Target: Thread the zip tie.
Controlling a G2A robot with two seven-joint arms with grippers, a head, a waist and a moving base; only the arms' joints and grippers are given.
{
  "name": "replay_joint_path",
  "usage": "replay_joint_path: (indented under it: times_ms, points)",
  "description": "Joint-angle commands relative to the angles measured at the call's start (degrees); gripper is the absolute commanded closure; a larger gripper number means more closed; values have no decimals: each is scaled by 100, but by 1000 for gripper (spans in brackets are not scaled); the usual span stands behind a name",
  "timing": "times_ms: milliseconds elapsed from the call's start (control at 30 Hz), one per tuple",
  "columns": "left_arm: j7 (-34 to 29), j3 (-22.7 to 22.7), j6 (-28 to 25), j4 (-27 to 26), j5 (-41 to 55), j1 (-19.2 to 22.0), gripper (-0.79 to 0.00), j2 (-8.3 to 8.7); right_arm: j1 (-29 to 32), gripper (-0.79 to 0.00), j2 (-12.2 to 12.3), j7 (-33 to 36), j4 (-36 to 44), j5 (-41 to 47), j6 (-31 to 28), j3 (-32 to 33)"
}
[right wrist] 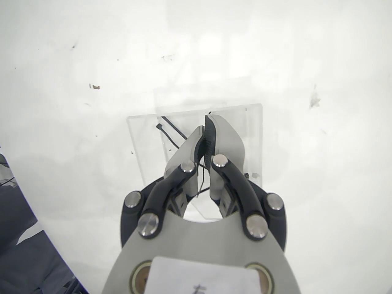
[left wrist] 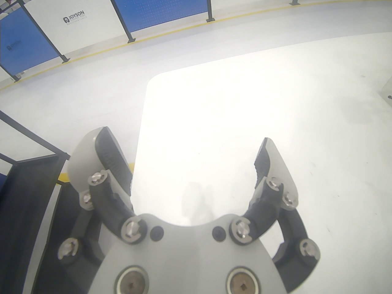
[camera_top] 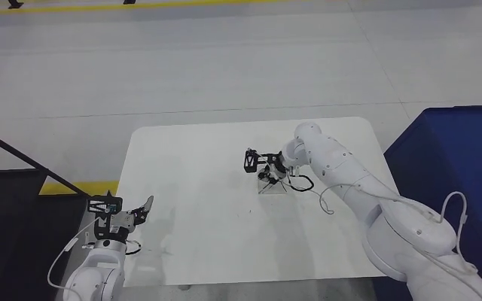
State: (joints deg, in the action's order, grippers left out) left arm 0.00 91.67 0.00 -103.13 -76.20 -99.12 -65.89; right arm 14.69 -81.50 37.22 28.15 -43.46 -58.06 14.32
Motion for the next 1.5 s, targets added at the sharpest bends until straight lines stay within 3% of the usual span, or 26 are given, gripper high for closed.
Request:
replay_joint_path:
  times_ms: [0, 167, 367, 600, 833, 900, 967, 1033, 1067, 1467]
  points:
    - [0, 0, 0, 0, 0, 0, -785, 0, -37, 0, 82, 101, 134, 197, 6, 7]
    - [0, 0, 0, 0, 0, 0, -785, 0, -81, 0, 418, 578, 768, 874, 6, -48]
    - [0, 0, 0, 0, 0, 0, -785, 0, -139, 0, 1017, 907, 1775, 1878, 6, -220]
    - [0, 0, 0, 0, 0, 0, -785, 0, -354, 0, 2294, 906, 3928, 3572, 6, -458]
    - [0, 0, 0, 0, 0, 0, -785, 0, -324, 0, 2293, 872, 3960, 3586, 6, -458]
    - [0, 0, 0, 0, 0, 0, -785, 0, -152, 0, 2299, 683, 4352, 3871, 6, -450]
    - [-406, -83, -652, -162, 503, -115, -785, 5, -109, 0, 2372, 683, 4805, 4304, 6, -416]
    - [-1491, 109, -1751, -476, 1603, -250, -785, 57, -61, 0, 2499, 823, 5194, 4948, 6, -334]
    - [-1678, 176, -1889, -526, 1792, -257, -785, 68, -54, 0, 2522, 865, 5248, 5068, 6, -309]
    - [-1678, 176, -1889, -526, 1792, -257, -785, 68, -54, 0, 2522, 865, 5248, 5068, 6, -309]
